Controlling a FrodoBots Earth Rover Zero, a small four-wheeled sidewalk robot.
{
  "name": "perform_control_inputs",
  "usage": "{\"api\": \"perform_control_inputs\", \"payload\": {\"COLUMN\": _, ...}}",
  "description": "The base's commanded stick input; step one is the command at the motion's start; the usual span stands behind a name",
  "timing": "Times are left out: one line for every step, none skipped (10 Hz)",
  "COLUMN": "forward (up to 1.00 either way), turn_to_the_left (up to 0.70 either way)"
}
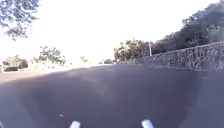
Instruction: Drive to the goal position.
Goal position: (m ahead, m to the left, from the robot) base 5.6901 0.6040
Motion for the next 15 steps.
{"api": "perform_control_inputs", "payload": {"forward": 0.70, "turn_to_the_left": 0.00}}
{"api": "perform_control_inputs", "payload": {"forward": 0.70, "turn_to_the_left": 0.00}}
{"api": "perform_control_inputs", "payload": {"forward": 0.70, "turn_to_the_left": 0.00}}
{"api": "perform_control_inputs", "payload": {"forward": 0.70, "turn_to_the_left": 0.00}}
{"api": "perform_control_inputs", "payload": {"forward": 0.70, "turn_to_the_left": 0.00}}
{"api": "perform_control_inputs", "payload": {"forward": 0.70, "turn_to_the_left": 0.00}}
{"api": "perform_control_inputs", "payload": {"forward": 0.70, "turn_to_the_left": 0.00}}
{"api": "perform_control_inputs", "payload": {"forward": 0.70, "turn_to_the_left": 0.00}}
{"api": "perform_control_inputs", "payload": {"forward": 0.70, "turn_to_the_left": 0.00}}
{"api": "perform_control_inputs", "payload": {"forward": 0.70, "turn_to_the_left": 0.00}}
{"api": "perform_control_inputs", "payload": {"forward": 0.70, "turn_to_the_left": 0.00}}
{"api": "perform_control_inputs", "payload": {"forward": 0.70, "turn_to_the_left": 0.00}}
{"api": "perform_control_inputs", "payload": {"forward": 0.70, "turn_to_the_left": 0.00}}
{"api": "perform_control_inputs", "payload": {"forward": 0.70, "turn_to_the_left": 0.00}}
{"api": "perform_control_inputs", "payload": {"forward": 0.70, "turn_to_the_left": -0.15}}
